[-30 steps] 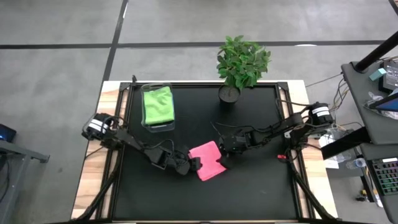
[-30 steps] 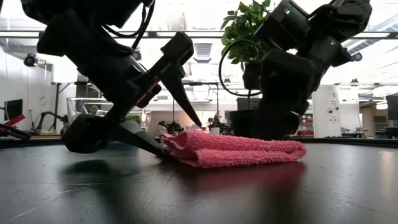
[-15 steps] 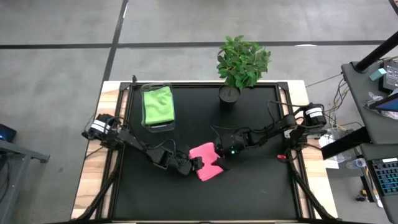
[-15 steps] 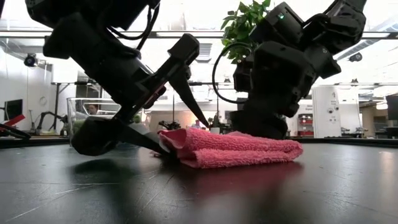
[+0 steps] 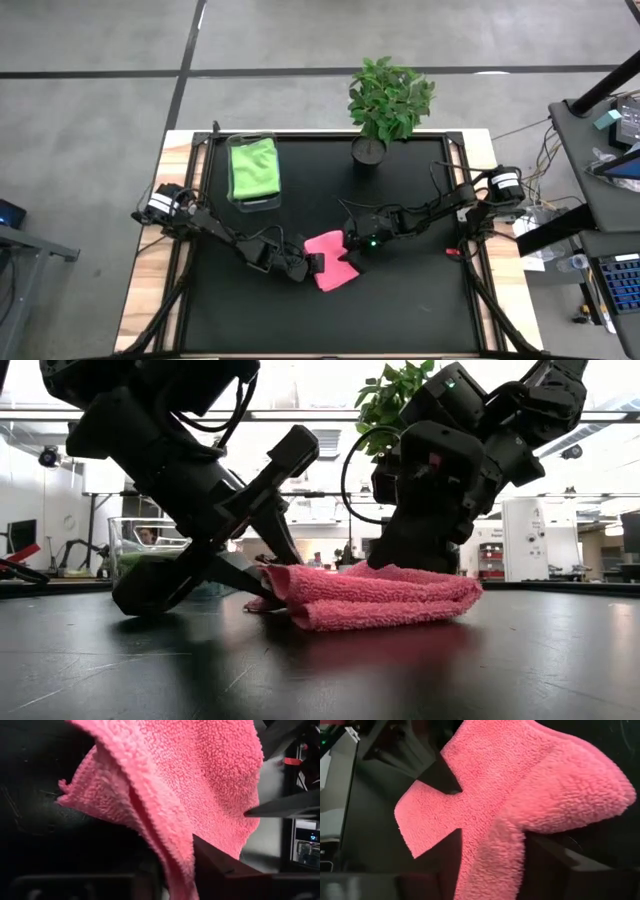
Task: Fold microfiber towels
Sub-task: Put the red micro fiber towel into the bin
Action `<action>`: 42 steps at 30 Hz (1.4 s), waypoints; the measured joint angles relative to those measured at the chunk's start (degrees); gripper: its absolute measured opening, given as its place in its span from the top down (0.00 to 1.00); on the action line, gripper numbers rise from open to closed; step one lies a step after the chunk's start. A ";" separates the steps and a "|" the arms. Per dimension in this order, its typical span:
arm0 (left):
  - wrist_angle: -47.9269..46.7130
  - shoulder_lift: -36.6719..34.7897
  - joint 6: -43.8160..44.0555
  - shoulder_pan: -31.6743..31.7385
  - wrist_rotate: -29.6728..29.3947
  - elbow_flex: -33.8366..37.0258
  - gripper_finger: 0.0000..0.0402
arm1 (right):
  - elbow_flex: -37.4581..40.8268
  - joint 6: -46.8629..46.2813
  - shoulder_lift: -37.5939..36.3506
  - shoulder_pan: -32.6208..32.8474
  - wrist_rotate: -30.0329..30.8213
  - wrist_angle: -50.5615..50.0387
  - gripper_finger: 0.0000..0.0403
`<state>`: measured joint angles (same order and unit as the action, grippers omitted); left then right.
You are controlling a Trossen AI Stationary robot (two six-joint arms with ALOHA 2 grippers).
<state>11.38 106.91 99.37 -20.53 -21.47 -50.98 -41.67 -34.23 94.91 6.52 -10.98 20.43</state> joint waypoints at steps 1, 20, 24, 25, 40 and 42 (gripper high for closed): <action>0.00 0.00 -0.17 0.00 -0.03 0.00 0.84 | 0.00 -0.36 0.00 -0.02 0.00 0.00 0.55; -3.42 -4.48 -5.75 0.42 -2.19 0.50 0.99 | 0.00 0.89 -3.58 -0.28 0.81 3.40 0.97; -9.64 -9.72 -8.81 1.15 -1.80 0.66 0.99 | -1.01 1.46 -4.66 -0.67 2.05 5.58 0.97; -11.93 -11.46 -9.78 1.51 -1.76 0.56 0.99 | -1.92 2.03 -4.66 -0.96 2.06 5.67 0.97; -43.03 -38.91 -25.11 8.56 -6.85 0.71 1.00 | -21.99 15.93 -0.48 -7.71 8.12 -0.97 0.97; -44.55 -42.12 -29.14 10.41 -7.69 0.77 1.00 | -25.76 17.51 1.96 -8.52 8.20 -0.29 0.97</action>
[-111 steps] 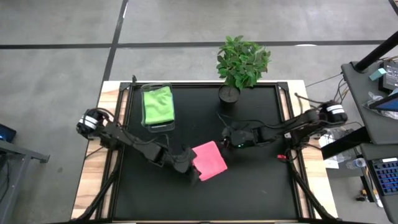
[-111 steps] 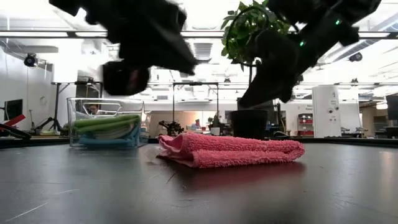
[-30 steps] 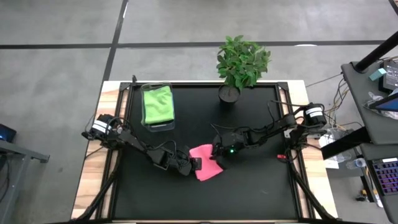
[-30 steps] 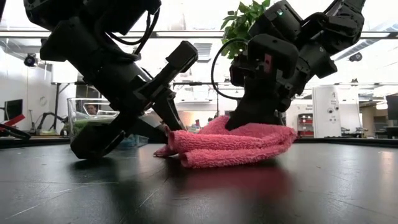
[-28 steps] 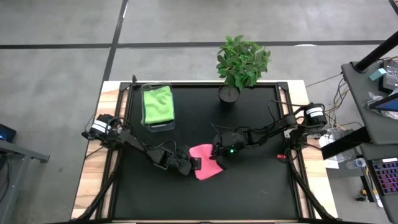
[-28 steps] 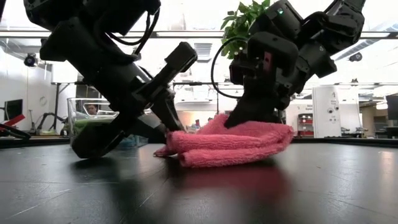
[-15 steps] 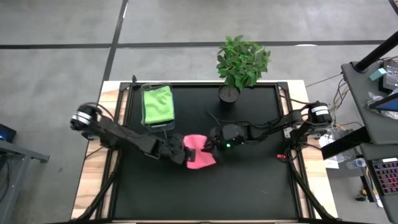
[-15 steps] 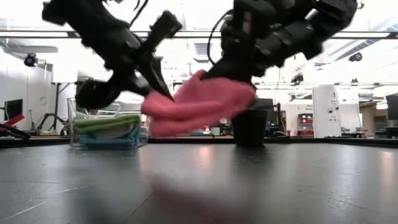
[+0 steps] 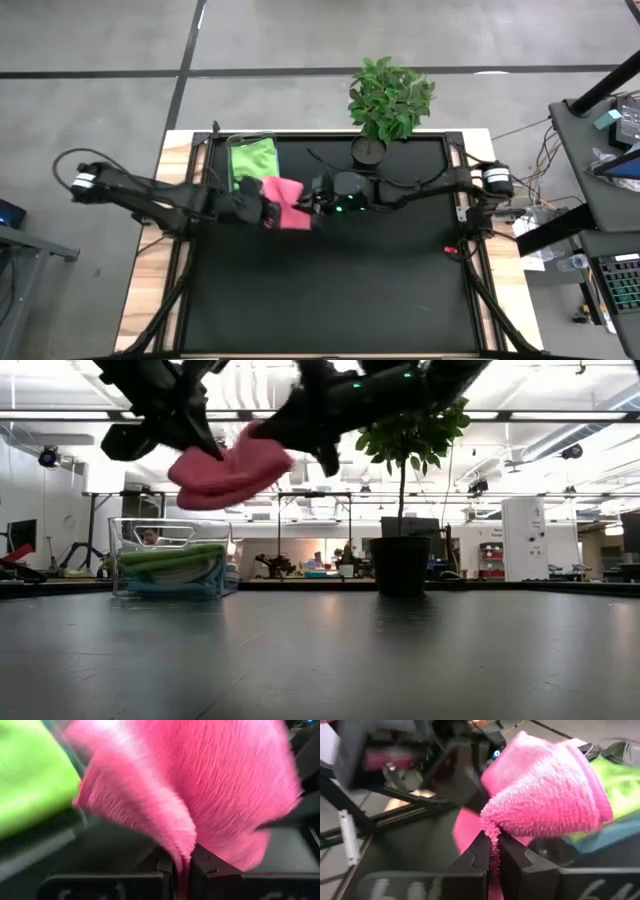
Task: Fold microfiber towels
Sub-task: Put the red micro fiber towel into the bin
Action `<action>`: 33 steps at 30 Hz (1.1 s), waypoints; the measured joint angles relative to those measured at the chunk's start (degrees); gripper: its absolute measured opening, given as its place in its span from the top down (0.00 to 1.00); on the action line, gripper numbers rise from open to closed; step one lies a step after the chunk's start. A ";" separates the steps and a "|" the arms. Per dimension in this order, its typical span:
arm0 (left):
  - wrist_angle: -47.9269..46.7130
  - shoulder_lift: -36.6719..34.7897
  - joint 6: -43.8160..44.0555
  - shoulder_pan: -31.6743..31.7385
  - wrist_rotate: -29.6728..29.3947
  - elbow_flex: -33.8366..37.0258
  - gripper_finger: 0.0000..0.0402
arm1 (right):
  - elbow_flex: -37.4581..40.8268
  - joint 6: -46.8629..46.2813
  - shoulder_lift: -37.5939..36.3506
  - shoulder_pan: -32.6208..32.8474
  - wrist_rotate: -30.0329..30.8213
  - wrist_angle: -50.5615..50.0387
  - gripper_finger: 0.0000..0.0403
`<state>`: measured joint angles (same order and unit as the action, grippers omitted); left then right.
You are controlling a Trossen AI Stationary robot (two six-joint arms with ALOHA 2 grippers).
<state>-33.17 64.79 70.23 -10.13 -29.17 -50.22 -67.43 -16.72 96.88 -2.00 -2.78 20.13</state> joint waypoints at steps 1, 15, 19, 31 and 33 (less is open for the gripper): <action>-0.14 -1.32 -2.02 1.03 -0.04 0.02 1.00 | -1.48 0.79 1.18 -0.33 0.00 -0.47 0.97; -13.33 -12.98 -22.38 15.89 0.14 0.11 1.00 | -23.84 4.30 18.87 -7.87 -0.16 -3.21 0.97; -14.55 -13.18 -27.50 20.52 0.18 0.11 1.00 | -30.04 5.42 24.12 -9.76 -0.14 -3.81 0.97; -15.33 -6.56 -39.08 32.91 0.24 0.55 1.00 | -46.91 7.88 33.89 -13.44 -0.13 -16.96 0.97; -15.38 -5.56 -39.31 34.04 0.37 0.89 1.00 | -48.79 7.83 35.42 -13.67 -0.20 -19.47 0.97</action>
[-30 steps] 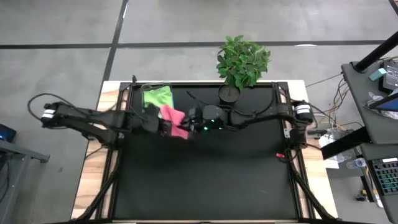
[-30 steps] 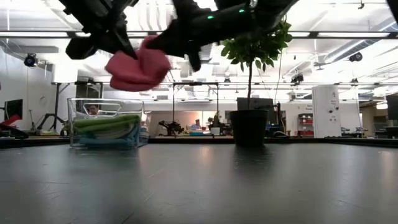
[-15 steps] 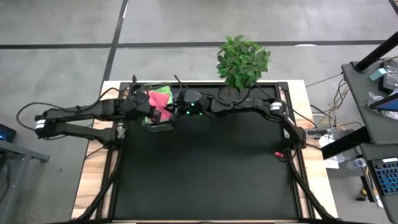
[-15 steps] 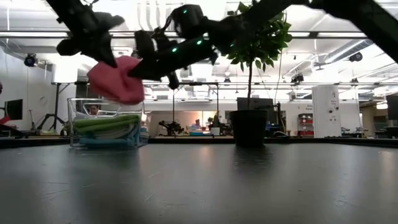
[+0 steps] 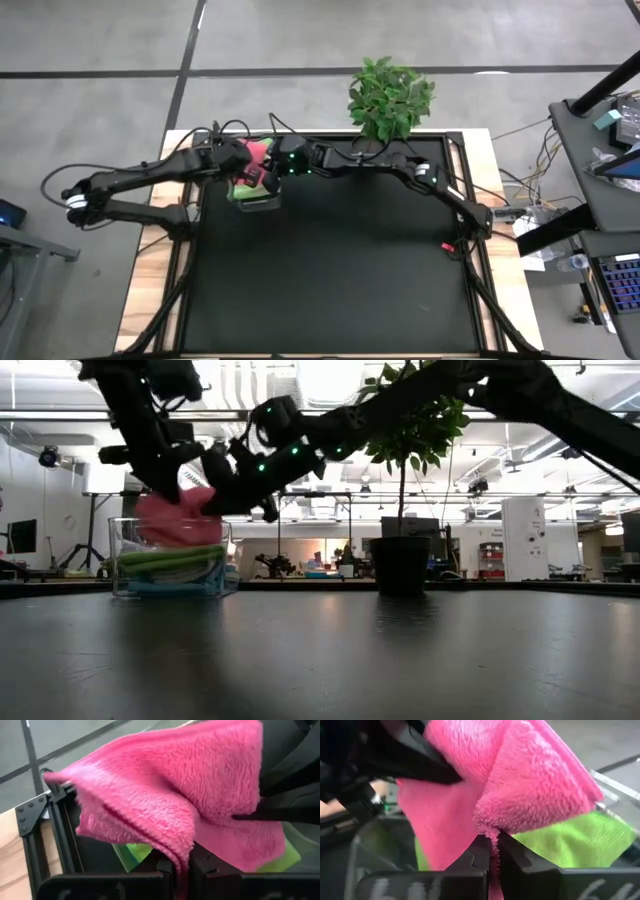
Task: Fold microfiber towels
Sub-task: Put the red micro fiber towel into the bin
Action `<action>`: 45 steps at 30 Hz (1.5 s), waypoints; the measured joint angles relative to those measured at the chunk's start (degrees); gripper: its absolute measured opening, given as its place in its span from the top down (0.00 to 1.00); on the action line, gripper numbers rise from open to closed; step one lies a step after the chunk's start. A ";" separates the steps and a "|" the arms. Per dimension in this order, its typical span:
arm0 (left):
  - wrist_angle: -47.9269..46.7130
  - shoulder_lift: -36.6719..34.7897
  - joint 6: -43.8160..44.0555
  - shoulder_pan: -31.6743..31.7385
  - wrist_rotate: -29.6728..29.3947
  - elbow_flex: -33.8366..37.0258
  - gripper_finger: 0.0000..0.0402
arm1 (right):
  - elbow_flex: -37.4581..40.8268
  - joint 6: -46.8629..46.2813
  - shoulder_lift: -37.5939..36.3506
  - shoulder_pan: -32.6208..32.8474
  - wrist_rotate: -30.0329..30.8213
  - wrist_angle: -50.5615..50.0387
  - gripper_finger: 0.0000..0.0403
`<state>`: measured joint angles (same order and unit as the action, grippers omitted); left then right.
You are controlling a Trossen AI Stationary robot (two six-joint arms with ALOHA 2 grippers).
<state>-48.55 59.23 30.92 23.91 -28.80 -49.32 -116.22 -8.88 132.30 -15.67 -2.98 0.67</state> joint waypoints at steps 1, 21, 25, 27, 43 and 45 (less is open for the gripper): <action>-0.06 0.56 -0.15 0.42 0.03 0.08 1.00 | -0.68 0.00 0.62 -0.03 0.01 -0.79 0.97; -0.11 7.14 1.72 2.83 0.83 0.13 0.83 | -1.49 0.39 1.52 -1.26 0.13 -3.81 0.79; -0.68 5.94 1.75 2.83 1.11 -0.04 0.75 | -1.49 0.40 1.04 -1.55 0.17 -3.97 0.69; -0.67 5.25 1.77 2.83 1.14 -0.35 0.71 | -1.49 0.35 0.63 -1.69 0.19 -4.41 0.65; -1.33 3.40 -11.79 2.79 2.54 -1.94 0.67 | 2.91 8.86 -8.45 1.14 -0.49 -14.84 0.63; -0.73 3.40 -15.44 2.79 3.62 -1.94 0.71 | 5.97 10.50 -10.97 2.17 -0.47 -14.94 0.67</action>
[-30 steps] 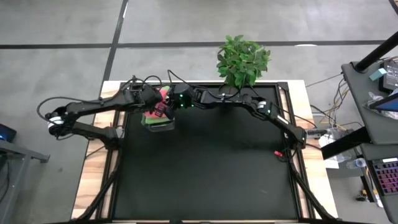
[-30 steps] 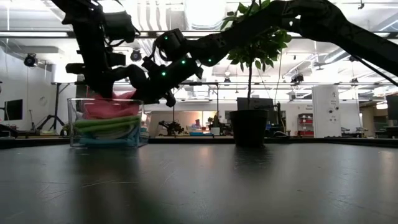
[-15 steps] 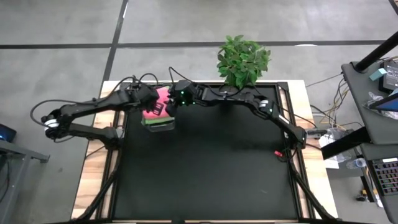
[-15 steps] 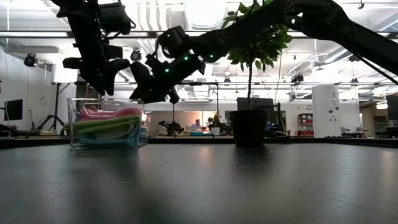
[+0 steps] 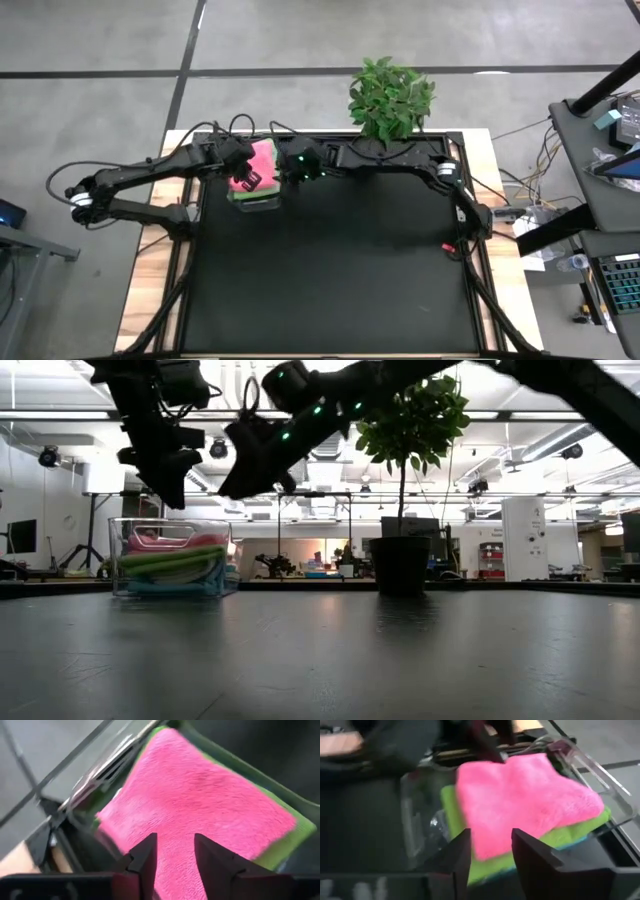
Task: Fold microfiber towels
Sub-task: Put the red micro fiber towel into the bin
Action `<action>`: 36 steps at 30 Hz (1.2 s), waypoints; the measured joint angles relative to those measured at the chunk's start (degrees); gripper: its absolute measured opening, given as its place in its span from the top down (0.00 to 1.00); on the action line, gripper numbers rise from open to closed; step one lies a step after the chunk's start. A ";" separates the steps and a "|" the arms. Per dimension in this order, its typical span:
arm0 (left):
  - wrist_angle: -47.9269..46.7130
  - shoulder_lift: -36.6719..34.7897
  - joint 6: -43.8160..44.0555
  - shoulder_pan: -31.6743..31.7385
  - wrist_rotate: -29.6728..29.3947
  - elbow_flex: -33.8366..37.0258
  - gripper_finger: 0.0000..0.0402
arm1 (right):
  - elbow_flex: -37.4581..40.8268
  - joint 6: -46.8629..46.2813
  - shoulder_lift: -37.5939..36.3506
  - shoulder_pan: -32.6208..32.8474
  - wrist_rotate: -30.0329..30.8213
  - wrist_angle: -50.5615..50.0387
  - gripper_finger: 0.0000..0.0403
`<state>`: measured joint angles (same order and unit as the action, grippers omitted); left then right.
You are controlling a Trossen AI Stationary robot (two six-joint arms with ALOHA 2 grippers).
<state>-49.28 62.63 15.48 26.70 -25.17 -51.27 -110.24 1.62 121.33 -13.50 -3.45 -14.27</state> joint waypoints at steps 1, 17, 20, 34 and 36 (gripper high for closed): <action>0.64 0.00 -2.23 0.02 1.05 0.06 0.73 | 1.69 0.82 -1.37 0.58 0.02 -0.07 0.69; 21.49 0.72 -17.50 1.86 11.63 1.92 1.00 | 45.47 11.11 -32.68 8.39 0.53 7.53 0.92; 25.07 2.93 -17.35 2.51 11.31 2.38 1.00 | 53.43 11.71 -37.37 9.04 0.52 8.84 0.92; 30.09 14.74 -5.31 3.07 -3.03 2.43 1.00 | 75.51 4.47 -52.03 9.64 0.61 29.19 0.92; 29.45 15.23 -5.29 3.23 -3.09 2.43 1.00 | 76.17 5.10 -52.43 9.62 0.60 30.00 0.92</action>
<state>-19.83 77.86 10.20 29.93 -28.26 -48.84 -34.08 6.72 68.90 -3.88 -2.85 15.73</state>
